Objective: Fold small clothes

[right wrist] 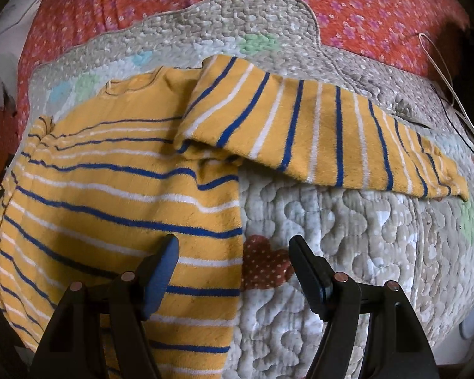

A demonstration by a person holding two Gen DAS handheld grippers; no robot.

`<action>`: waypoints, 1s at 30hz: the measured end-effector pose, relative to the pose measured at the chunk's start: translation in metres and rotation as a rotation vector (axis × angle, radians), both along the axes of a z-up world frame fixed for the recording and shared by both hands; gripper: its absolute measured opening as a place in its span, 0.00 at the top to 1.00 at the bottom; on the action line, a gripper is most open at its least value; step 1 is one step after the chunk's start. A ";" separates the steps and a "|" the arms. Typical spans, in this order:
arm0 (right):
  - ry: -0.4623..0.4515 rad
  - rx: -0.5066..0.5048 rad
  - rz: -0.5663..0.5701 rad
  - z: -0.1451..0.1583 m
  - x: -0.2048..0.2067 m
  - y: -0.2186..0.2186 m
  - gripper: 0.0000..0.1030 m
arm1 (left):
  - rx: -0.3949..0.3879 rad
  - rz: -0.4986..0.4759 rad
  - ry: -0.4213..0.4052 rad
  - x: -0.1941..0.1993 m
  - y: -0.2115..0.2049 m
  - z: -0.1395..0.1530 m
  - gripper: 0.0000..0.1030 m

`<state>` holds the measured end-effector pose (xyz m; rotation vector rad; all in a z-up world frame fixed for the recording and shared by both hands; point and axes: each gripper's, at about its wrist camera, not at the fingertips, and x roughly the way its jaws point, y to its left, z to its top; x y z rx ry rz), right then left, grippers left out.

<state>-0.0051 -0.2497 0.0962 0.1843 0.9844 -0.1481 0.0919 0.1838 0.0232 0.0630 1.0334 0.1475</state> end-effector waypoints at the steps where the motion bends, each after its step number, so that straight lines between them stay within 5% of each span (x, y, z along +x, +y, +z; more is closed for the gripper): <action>1: 0.001 0.001 0.000 0.000 0.000 0.000 0.26 | -0.001 0.000 0.000 0.000 0.000 0.000 0.26; 20: 0.000 0.012 -0.015 -0.005 0.002 -0.002 0.26 | 0.017 0.017 -0.006 -0.001 -0.002 -0.002 0.25; 24: -0.004 0.009 -0.019 -0.005 0.002 -0.002 0.26 | 0.028 -0.008 -0.011 -0.004 -0.009 -0.002 0.39; 26: -0.003 0.008 -0.019 -0.006 0.003 -0.002 0.25 | 0.031 -0.039 -0.007 -0.006 -0.015 -0.001 0.54; 28: -0.004 0.006 -0.020 -0.005 0.003 -0.001 0.25 | 0.041 -0.069 0.003 -0.006 -0.024 0.000 0.90; 30: -0.007 0.007 -0.021 -0.007 0.002 -0.002 0.25 | 0.067 -0.087 0.004 -0.008 -0.031 0.004 0.94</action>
